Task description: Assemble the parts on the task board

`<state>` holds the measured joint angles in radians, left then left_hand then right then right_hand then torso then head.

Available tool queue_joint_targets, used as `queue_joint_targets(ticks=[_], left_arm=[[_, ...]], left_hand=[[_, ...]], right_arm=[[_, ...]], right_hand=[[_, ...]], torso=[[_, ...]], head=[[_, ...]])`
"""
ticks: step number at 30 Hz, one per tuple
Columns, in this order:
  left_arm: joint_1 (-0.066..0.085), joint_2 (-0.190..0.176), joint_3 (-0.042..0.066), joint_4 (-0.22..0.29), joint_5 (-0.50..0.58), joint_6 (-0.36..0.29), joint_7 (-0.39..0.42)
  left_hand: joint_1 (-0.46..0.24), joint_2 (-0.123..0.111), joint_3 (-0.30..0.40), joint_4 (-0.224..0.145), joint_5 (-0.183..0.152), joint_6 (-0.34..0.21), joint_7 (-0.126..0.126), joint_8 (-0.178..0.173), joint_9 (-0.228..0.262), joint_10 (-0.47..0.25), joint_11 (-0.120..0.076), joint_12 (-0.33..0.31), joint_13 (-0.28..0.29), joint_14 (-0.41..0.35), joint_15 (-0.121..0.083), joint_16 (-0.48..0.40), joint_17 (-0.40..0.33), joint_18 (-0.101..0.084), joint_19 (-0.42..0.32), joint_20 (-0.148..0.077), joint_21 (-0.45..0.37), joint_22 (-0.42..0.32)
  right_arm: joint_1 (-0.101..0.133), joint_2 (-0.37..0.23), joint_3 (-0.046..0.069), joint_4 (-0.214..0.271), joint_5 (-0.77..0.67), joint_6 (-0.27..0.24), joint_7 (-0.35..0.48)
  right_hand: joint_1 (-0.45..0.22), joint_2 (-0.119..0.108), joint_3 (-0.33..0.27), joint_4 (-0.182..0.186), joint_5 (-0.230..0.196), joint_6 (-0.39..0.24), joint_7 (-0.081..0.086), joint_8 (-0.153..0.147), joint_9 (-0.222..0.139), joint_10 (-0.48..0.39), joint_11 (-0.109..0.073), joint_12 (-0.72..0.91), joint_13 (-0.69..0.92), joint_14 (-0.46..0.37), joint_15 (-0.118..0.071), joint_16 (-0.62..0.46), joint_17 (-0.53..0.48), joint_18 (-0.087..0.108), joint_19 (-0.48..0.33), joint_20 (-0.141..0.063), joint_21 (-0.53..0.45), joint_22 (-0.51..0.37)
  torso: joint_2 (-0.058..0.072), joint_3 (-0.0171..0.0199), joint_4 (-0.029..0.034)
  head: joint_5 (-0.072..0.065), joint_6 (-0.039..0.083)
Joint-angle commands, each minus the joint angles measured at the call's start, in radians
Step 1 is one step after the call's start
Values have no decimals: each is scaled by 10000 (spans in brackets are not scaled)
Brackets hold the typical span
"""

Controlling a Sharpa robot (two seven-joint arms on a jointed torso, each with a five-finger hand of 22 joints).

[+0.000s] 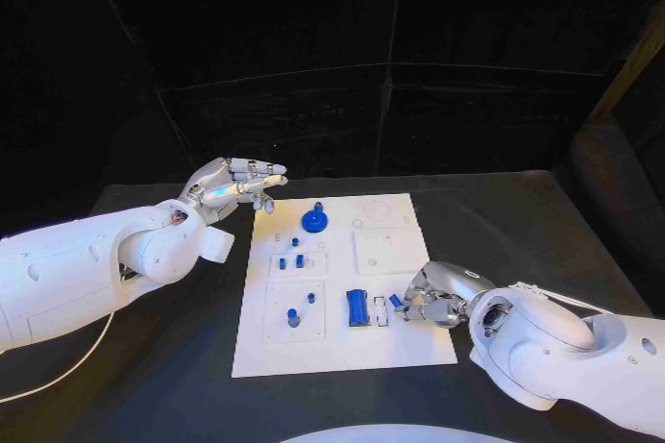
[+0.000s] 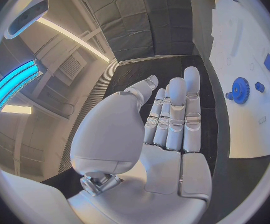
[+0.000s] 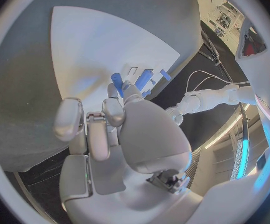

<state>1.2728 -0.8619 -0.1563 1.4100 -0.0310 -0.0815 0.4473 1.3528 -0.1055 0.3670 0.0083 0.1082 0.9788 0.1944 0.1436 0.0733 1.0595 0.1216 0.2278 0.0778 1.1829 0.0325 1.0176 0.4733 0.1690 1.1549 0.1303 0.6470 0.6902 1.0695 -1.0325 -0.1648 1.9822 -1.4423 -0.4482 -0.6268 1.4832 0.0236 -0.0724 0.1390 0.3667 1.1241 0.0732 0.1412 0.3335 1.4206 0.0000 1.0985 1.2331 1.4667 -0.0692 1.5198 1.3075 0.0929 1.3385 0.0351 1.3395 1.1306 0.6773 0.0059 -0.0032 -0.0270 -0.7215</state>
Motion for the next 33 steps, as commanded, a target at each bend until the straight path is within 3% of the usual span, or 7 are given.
queue_joint_targets(ticks=[1, 15, 23, 26, 33], left_arm=[[13, -7, 7, 27, 27, 106, 30], [14, -13, 7, 39, 27, 120, 19], [15, -13, 7, 51, 27, 133, 11], [16, -13, 7, 53, 27, 135, 8], [17, -12, 8, 54, 27, 138, -2]], left_hand=[[-31, 45, -63, 1, 25, -43, 10, 32, -2, -69, 5, 59, 14, -57, 19, 61, -14, 143, -4, 33, -47, -13], [-31, 45, -63, 1, 25, -43, 10, 32, -2, -69, 5, 59, 14, -57, 19, 61, -14, 143, -4, 33, -47, -13], [-12, 46, -73, -12, 26, -53, 10, 35, -3, -84, 6, 69, 14, -61, 18, 68, -20, 144, -2, 33, -51, -20], [-12, 46, -73, -12, 26, -53, 10, 35, -3, -84, 6, 69, 14, -61, 18, 68, -20, 144, -2, 33, -51, -20], [-12, 46, -73, -12, 26, -53, 10, 35, -3, -84, 6, 69, 14, -61, 18, 68, -20, 144, -2, 33, -51, -20]], right_arm=[[10, 145, 1, -60, 723, -81, 200], [10, 648, 2, -407, 1107, 325, 121], [12, 813, 2, -644, 1125, 203, 75], [12, 842, 3, -707, 1127, 156, 52], [13, 905, 3, -763, 1128, 150, 45]], right_hand=[[-232, -72, 185, -50, 154, 125, -72, -40, 100, 200, -138, 77, 388, 846, -66, 65, 1673, -46, 60, 15, 34, 0], [-648, -215, 260, 226, 283, 250, -121, -11, 150, 252, -172, 138, 438, 855, -95, 85, 1716, -51, 82, -5, 48, 37], [-994, -318, 244, 467, 0, 342, -154, 20, 206, 299, -196, 206, 492, 859, -114, 92, 1735, -55, 96, -25, 53, 59], [-1286, -369, 135, 669, 256, 398, -167, 48, 245, 319, -201, 218, 505, 862, -116, 97, 1747, -59, 107, -29, 59, 76], [-1733, -399, -110, 1020, 408, 527, -216, 144, 347, 337, -237, 148, 469, 872, -145, 121, 1799, -66, 137, -49, 80, 125]], torso=[[3, 3, -4], [6, 5, -10], [6, 1, 2], [2, 2, -5], [2, 8, -12]], head=[[13, 1], [68, -10], [77, -5], [86, -10], [92, -19]])
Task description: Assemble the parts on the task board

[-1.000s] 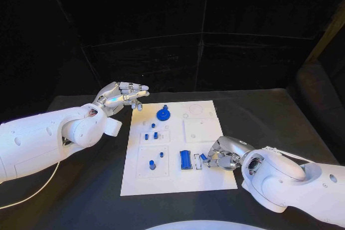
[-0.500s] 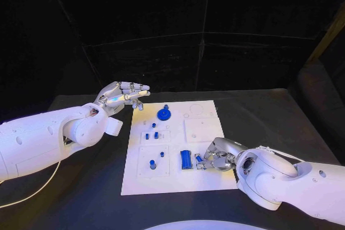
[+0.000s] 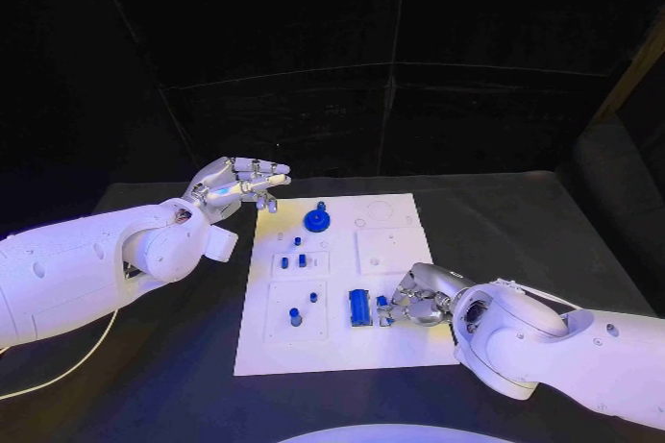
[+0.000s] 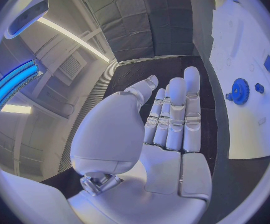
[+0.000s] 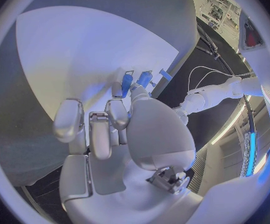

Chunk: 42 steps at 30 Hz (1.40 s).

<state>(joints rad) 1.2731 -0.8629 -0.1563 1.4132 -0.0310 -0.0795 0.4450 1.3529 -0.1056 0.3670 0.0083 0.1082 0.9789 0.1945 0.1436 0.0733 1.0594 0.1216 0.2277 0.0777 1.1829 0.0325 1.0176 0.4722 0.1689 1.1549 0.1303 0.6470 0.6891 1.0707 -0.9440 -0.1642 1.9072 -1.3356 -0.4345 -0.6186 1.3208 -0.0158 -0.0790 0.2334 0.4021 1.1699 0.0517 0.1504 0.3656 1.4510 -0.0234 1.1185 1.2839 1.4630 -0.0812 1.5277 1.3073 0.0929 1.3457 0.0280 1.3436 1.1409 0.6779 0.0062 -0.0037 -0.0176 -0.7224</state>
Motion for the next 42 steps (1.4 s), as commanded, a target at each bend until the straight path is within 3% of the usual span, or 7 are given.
queue_joint_targets(ticks=[1, 7, 14, 21, 26, 36, 42], left_arm=[[14, -3, 8, 23, 27, 119, 19], [14, -1, 8, 21, 27, 125, 11], [14, -1, 8, 19, 27, 133, 2], [14, -3, 8, 17, 27, 136, -2], [14, -6, 8, 20, 27, 133, -2], [14, -14, 7, 14, 27, 121, 10], [14, -14, 7, 24, 27, 120, 22]], left_hand=[[-12, 47, -73, -12, 26, -53, 10, 36, -2, -84, 6, 70, 15, -62, 18, 68, -9, 145, -2, 33, -51, -9], [-12, 47, -73, -12, 26, -53, 10, 36, -2, -84, 6, 70, 15, -62, 18, 68, -9, 145, -2, 33, -51, -9], [-12, 47, -73, -12, 26, -53, 10, 36, -2, -84, 6, 70, 15, -62, 18, 68, -9, 145, -2, 33, -51, -9], [-12, 47, -73, -12, 26, -53, 10, 36, -2, -84, 6, 70, 15, -62, 18, 68, -9, 145, -2, 33, -51, -9], [-12, 47, -73, -12, 26, -53, 10, 36, -2, -84, 6, 70, 15, -62, 18, 68, -9, 145, -2, 33, -51, -9], [-12, 47, -73, -12, 26, -53, 10, 36, -2, -84, 6, 70, 15, -62, 18, 68, -9, 145, -2, 33, -51, -9], [-12, 47, -73, -12, 26, -53, 10, 36, -2, -84, 6, 70, 15, -62, 18, 68, -9, 145, -2, 33, -51, -9]], right_arm=[[1, 26, -3, -17, 61, 24, -38], [1, 52, -3, -32, 61, 75, -36], [1, 55, -3, -20, 19, 84, -26], [1, -1, -3, 32, -44, 25, 17], [1, -106, -3, 47, -108, 9, 109], [4, -312, -3, 47, -206, 272, 641], [4, -251, -3, -88, -289, 131, 629]], right_hand=[[-142, -7, -71, 106, 65, 79, -6, 62, 37, 28, -7, -86, -60, 911, -28, 46, 1809, -66, 66, 19, 40, 23], [-327, -22, -240, 275, -13, 106, -21, 107, 99, 21, -20, -207, -139, 912, -41, 49, 1816, -67, 70, 4, 38, 28], [-631, 44, -654, 531, -1299, 88, -20, 187, 245, 41, -17, -282, -195, 912, -41, 49, 1822, -68, 70, -1, 27, 30], [-790, 120, -913, 548, -1808, 52, -24, 226, 334, 46, -16, -293, -204, 911, -41, 45, 1817, -66, 67, 1, 18, 29], [-638, 149, -934, 461, -1822, 22, -26, 231, 364, 48, -18, -267, -185, 907, -43, 36, 1801, -61, 56, -2, 5, 12], [570, 74, -929, -267, -2005, -207, 55, 159, 428, -81, 41, -392, -225, 879, 2, -32, 1678, -25, -72, 35, -133, -182], [740, 169, -915, -367, -2016, -194, 52, 165, 444, -81, 38, -376, -212, 880, 3, -32, 1680, -27, -65, 39, -132, -169]], torso=[[-3, 5, -6], [-12, 2, -5], [-14, 0, 0], [-9, 5, -10], [-9, 2, -4], [-18, 5, -17], [-10, -2, 9]], head=[[-2, -11], [-13, -17], [-18, -15], [-19, -10], [-44, 6], [-53, 11], [-70, 21]])
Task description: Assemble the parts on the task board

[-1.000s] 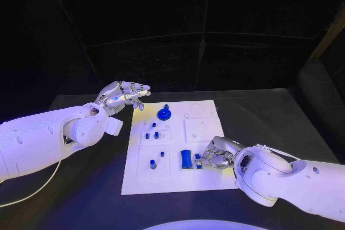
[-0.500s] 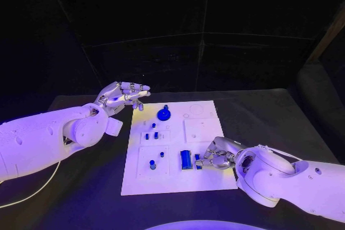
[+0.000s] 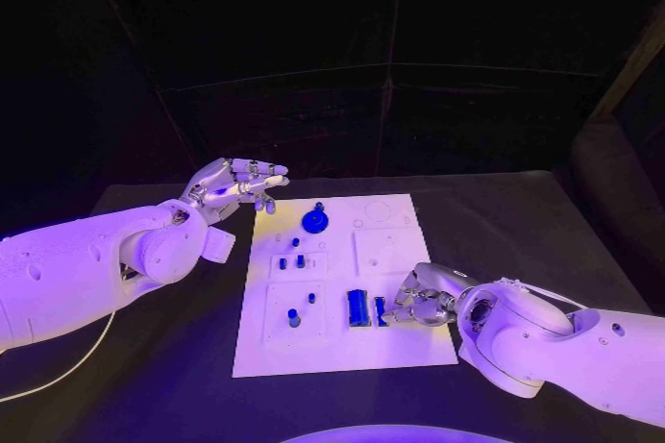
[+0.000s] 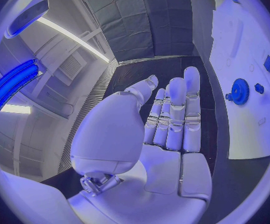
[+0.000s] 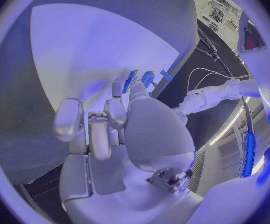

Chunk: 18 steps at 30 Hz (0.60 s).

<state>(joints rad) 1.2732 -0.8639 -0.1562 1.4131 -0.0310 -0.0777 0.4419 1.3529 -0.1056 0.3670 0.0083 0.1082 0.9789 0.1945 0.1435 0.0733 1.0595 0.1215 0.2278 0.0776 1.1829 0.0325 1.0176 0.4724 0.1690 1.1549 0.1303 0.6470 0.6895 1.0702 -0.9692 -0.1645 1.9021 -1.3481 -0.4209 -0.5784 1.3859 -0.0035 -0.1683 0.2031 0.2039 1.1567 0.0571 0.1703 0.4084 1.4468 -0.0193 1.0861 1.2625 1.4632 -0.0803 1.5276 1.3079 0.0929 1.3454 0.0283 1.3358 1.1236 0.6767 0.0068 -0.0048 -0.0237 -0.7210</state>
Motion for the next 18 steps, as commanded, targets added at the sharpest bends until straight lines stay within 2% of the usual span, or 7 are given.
queue_joint_targets(ticks=[1, 6, 10, 14, 16, 17, 18], left_arm=[[14, -8, 6, 26, 27, 97, 59], [13, -28, 6, 33, 27, 69, 91], [13, -36, 6, 48, 28, 30, 129], [12, -28, 5, 19, 188, -122, 203], [11, -10, 4, -27, 406, -232, 243], [11, -2, 4, -58, 495, -295, 269], [11, 9, 3, -95, 583, -365, 296]], left_hand=[[-13, 47, -73, -11, 26, -54, 10, 36, -2, -84, 6, 69, 15, -61, 18, 68, -11, 144, -2, 33, -51, -13], [-13, 47, -73, -11, 26, -54, 10, 36, -2, -84, 6, 69, 15, -61, 18, 68, -11, 144, -2, 33, -51, -13], [-11, 49, -83, -12, 25, -58, 12, 39, -2, -92, 7, 77, 16, -64, 19, 71, -15, 144, -1, 34, -54, -18], [-13, 47, -101, -10, 23, -64, 14, 44, -2, -101, 10, 88, 17, -70, 21, 76, -21, 144, 0, 36, -58, -25], [-21, 47, -123, -4, 23, -66, 7, 52, -1, -108, 10, 104, 18, -115, 27, 57, -36, 142, -29, 40, -81, -41], [-8, 56, -147, -7, 25, -76, -2, 64, -1, -118, 6, 130, 20, -225, 33, -1, -74, 141, -109, 45, -140, -77], [14, 73, -166, -13, 26, -77, -20, 82, 1, -107, -2, 169, 24, -393, 38, -107, -134, 141, -233, 51, -230, -129]], right_arm=[[10, -16, 0, -51, -129, -99, 286], [18, -245, 5, -42, 542, -517, 1155], [207, -572, 18, -105, 2021, -755, 2912], [675, -616, 24, -689, 4217, -803, 5125], [883, -515, 26, -1165, 5480, -750, 6177], [979, -429, 27, -1442, 6104, -686, 6663], [1060, -325, 28, -1735, 6710, -594, 7112]], right_hand=[[62, 57, -45, -49, 11, -79, 8, -46, 14, -40, 4, -55, 0, 877, -2, -34, 1671, -26, -65, 38, -57, -1], [-122, 2, -251, 54, 212, -303, 111, -191, -32, -117, 85, -246, -112, 837, 57, -131, 1483, 10, -180, 76, -183, -209], [-13, 58, -314, 19, 280, -737, 275, -464, -158, -313, 212, -680, -369, 757, 150, -318, 1142, 94, -436, 146, -464, -660], [522, 283, -233, -258, 236, -1214, 488, -823, -372, -1101, 420, -2622, -1599, 445, 316, -1083, -96, 368, -1271, 310, -1457, -2161], [857, 426, -134, -427, 233, -1292, 557, -924, -451, -1872, 439, -4705, -2982, 229, 338, -1671, -960, 539, -1729, 341, -2069, -3033], [1033, 504, -74, -495, 214, -1312, 581, -966, -490, -2219, 450, -5541, -3584, 46, 352, -2146, -1617, 651, -2062, 349, -2518, -3657], [1238, 551, -23, -564, 174, -1339, 607, -1017, -541, -2538, 501, -6210, -4119, -387, 379, -3162, -2947, 861, -2783, 373, -3438, -4919]], torso=[[1, -7, 18], [-22, -1, -1], [-44, -24, 40], [-153, -56, 53], [-232, -90, 74], [-265, -104, 82], [-311, -123, 82]], head=[[-9, 7], [17, 17], [-51, 98], [-103, 134], [-125, 148], [-140, 165], [-147, 190]])
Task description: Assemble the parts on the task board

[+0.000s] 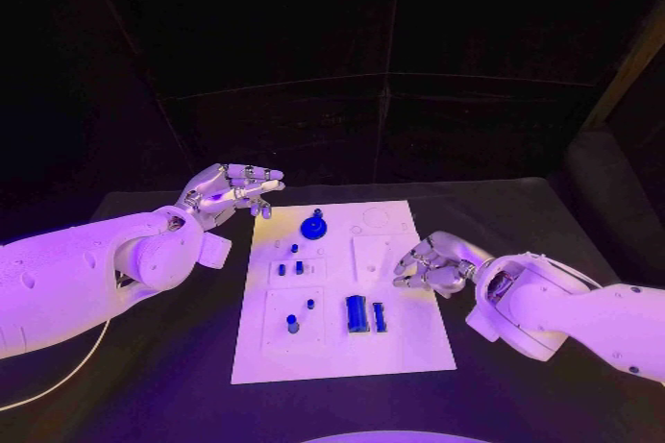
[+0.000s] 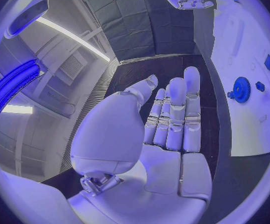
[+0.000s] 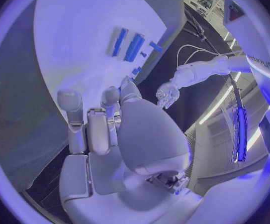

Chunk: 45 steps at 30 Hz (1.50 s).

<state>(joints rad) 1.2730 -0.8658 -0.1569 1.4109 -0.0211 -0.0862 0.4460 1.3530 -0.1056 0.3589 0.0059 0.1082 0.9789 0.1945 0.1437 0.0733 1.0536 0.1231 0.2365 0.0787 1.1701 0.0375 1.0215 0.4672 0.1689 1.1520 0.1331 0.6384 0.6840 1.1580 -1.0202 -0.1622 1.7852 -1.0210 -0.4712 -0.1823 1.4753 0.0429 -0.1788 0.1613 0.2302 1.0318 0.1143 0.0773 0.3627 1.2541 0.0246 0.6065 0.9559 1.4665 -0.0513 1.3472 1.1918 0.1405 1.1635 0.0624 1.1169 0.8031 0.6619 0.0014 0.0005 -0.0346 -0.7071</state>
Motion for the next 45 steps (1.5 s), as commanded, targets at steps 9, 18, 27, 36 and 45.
queue_joint_targets(ticks=[9, 18, 27, 36, 45], left_arm=[[7, 309, 6, -671, 1062, -570, 421], [-71, 1046, 6, -1667, 1434, -1753, 749], [-206, 1191, 58, -1640, 1146, -1639, 460], [-891, 1078, 570, -547, 829, -3399, 555], [-1881, 915, 1309, 1034, 372, -5942, 692]], left_hand=[[-2, 120, 20, 201, 35, 53, -70, 108, -22, 52, 101, -274, -166, -2177, 437, -4024, -1948, 8, -2594, 401, -2274, -1403], [-162, -20, -103, 477, 21, -250, -220, -637, -92, -326, 631, -1686, -168, -2669, 1263, -7541, -3583, 133, -4705, 1480, -4953, -3626], [-5201, 1056, -1656, -59, -1082, -3924, -904, -1437, -733, -4527, 43, -2365, -787, -6123, 738, -9008, -4672, -504, -7821, 478, -6384, -5303], [-7842, 1056, -2269, -59, -1082, -5787, -1236, -1437, -733, -6435, -360, -2365, -787, -7895, 385, -9393, -4672, -774, -8995, -96, -6384, -5791], [-9572, 1056, -2668, -59, -1082, -7001, -1945, -1437, -733, -7684, -1231, -2365, -787, -9053, -375, -10215, -4672, -1689, -9766, -471, -6384, -6110]], right_arm=[[474, 1476, 72, -3176, 6635, 929, 5457], [511, 2870, 290, -5567, 7844, 1146, 6435], [412, 3112, 375, -5790, 7480, 707, 5950], [-299, 2774, 969, -4057, 8781, -1053, 6461], [-999, 2440, 1554, -2350, 10061, -2786, 6965]], right_hand=[[1956, 227, 444, -610, -942, -380, 628, -170, -784, -1384, 886, -5195, -5375, -3553, 1024, -9153, -7924, 226, -3325, 788, -4810, -3920], [1563, 203, 233, -750, -757, -713, 790, -132, -1927, -1818, 1284, -5456, -8261, -4474, 1890, -12303, -10259, 373, -3967, 1841, -7606, -5706], [-4822, -429, 859, -1613, -1266, -4418, 87, -773, -2834, -6067, 799, -6065, -9559, -8287, 1442, -13472, -11918, -205, -6676, 1023, -9387, -6898], [-7910, -429, 1788, -1613, -1590, -6257, -294, -773, -3627, -8085, 475, -6065, -9559, -10275, 513, -13472, -11918, -486, -8221, 507, -9939, -7253], [-9959, -429, 1788, -1613, -2302, -7473, -1143, -773, -3627, -9424, -246, -6065, -9559, -11593, 513, -13472, -11918, -705, -9244, 168, -10312, -8031]], torso=[[-385, -127, 62], [-532, -92, 121], [-598, -72, 109], [-1146, -17, 1], [-1177, -14, -5]], head=[[-121, 327], [-90, 766], [-41, 872], [325, 1060], [346, 1071]])
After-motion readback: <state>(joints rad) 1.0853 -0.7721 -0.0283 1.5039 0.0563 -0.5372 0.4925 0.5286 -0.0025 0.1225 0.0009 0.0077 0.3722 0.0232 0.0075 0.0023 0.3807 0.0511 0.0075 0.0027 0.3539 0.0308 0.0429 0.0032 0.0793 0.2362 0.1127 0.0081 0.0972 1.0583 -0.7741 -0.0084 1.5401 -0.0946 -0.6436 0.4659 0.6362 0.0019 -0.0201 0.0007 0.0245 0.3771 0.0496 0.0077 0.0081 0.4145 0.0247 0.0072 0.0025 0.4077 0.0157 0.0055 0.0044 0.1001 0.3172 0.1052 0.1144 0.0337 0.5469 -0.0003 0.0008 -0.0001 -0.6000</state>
